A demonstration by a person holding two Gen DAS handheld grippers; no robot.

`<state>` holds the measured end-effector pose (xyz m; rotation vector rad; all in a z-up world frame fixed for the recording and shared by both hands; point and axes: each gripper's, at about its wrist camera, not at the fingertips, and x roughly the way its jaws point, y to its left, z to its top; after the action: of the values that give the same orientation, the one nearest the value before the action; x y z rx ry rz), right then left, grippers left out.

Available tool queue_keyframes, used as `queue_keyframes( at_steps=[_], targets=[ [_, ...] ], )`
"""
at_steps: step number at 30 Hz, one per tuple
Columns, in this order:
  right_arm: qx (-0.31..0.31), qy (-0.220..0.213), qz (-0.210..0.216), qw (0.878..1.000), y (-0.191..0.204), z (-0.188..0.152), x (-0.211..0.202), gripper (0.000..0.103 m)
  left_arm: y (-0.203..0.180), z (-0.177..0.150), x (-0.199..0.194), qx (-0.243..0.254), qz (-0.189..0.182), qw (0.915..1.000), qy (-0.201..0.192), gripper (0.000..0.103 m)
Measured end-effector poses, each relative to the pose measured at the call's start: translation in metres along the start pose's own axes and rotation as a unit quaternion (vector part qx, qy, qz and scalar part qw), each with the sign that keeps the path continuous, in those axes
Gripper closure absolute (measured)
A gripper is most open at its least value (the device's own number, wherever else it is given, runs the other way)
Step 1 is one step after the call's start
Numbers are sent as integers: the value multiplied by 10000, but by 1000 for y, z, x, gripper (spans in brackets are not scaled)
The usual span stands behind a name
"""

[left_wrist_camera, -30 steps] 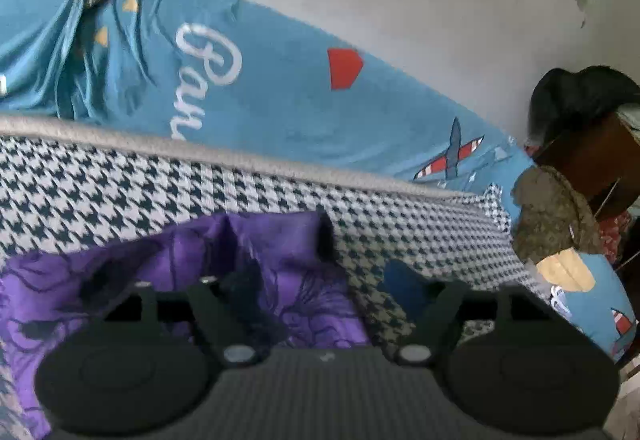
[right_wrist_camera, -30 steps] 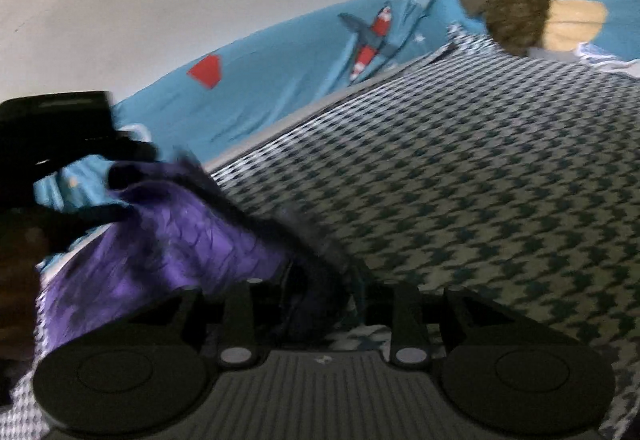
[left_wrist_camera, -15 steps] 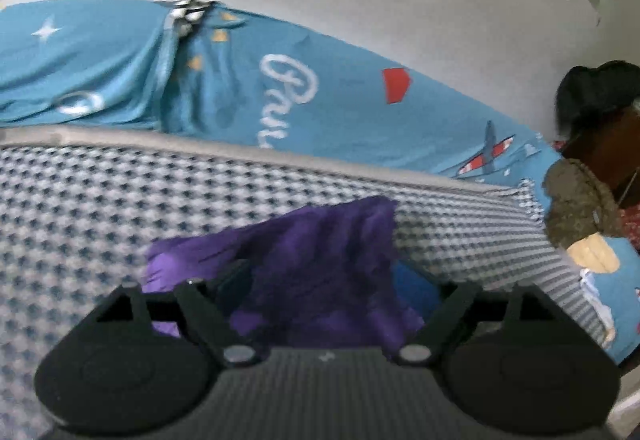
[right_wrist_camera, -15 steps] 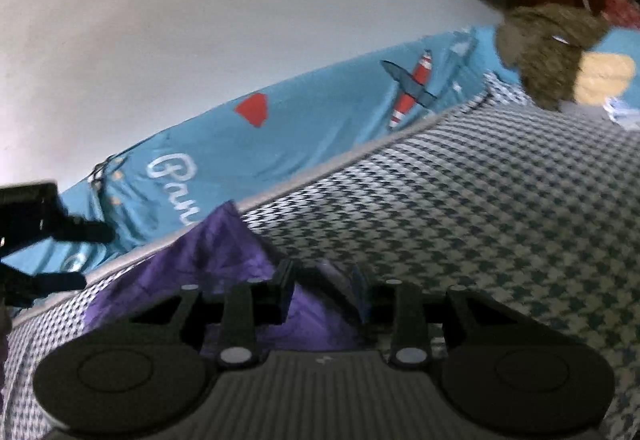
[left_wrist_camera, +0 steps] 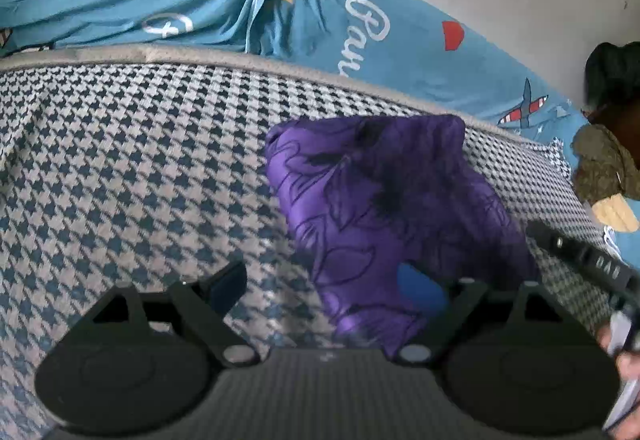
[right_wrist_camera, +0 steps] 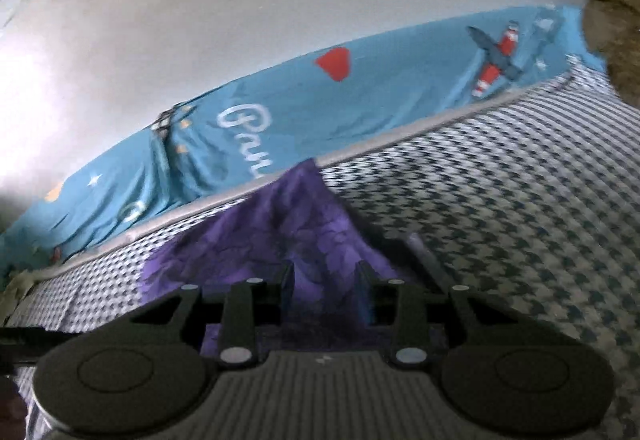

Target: Fold clothes

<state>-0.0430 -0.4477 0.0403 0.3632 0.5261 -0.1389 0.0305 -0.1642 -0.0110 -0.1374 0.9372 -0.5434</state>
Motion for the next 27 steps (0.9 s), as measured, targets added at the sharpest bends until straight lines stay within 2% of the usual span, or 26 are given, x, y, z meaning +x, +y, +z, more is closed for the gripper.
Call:
queue_keyframes(
  at_steps=[2,4,7,13,16,22,27],
  targets=[
    [-160,86,148,9997,-3,4,5,60,5,-2,0,9,-156,9999,38,14],
    [-296,186,223,9991,-8,8,11,59,9,-3,1,23,-291,9996,38,11],
    [-472,337,141,9982,-17,12,23,59,14,0,7,19,-328,9995,3,10],
    [-561,581,434,9958,-18,10,36,59,28,24,22,-236,-203,9989,-348,10],
    [-715,560,535,9944,-10,8,39,59,37,36,31,-278,-116,9983,-497,10],
    [-707,728,654,9927,-4,1,47,59,50,51,53,-481,-156,9972,-548,10],
    [-650,857,661,9920,-2,-4,52,59,46,59,74,-387,-222,9977,-508,11]
  ],
)
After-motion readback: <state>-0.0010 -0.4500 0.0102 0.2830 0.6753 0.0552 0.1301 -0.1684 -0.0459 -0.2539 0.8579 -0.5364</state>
